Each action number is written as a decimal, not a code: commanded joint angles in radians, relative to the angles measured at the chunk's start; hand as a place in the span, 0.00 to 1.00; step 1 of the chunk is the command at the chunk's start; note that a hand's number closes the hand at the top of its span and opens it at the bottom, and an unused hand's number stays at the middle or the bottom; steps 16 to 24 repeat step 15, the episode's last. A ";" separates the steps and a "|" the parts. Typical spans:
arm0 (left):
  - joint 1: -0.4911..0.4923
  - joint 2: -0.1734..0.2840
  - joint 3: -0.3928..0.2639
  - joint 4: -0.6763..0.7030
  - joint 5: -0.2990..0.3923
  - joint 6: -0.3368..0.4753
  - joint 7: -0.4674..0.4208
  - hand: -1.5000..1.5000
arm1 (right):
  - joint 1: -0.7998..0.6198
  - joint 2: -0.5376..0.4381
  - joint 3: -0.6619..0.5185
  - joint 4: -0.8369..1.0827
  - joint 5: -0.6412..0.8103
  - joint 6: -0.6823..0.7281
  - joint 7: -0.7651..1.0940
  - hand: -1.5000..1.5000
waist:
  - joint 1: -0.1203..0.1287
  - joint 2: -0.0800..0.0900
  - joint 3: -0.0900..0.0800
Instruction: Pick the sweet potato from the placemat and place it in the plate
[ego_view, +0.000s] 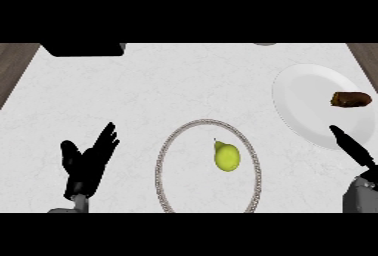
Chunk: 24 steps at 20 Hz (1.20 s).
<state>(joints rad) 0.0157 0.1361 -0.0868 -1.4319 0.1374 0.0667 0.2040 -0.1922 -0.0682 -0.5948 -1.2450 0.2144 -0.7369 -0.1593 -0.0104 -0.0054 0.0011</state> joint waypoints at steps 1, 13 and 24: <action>-0.003 -0.012 0.009 0.054 0.003 -0.019 -0.022 0.50 | 0.158 0.065 0.150 -0.216 0.045 -0.008 0.112 0.00 | 0.001 0.002 -0.002; 0.029 -0.048 -0.003 -0.017 -0.050 0.001 0.006 0.50 | 0.420 0.068 0.383 -0.408 0.166 -0.112 0.277 0.00 | 0.009 0.005 -0.001; -0.033 -0.015 0.050 0.047 -0.007 -0.055 0.005 0.50 | 0.485 0.068 0.519 -0.396 0.092 -0.230 0.213 0.00 | 0.007 0.005 -0.001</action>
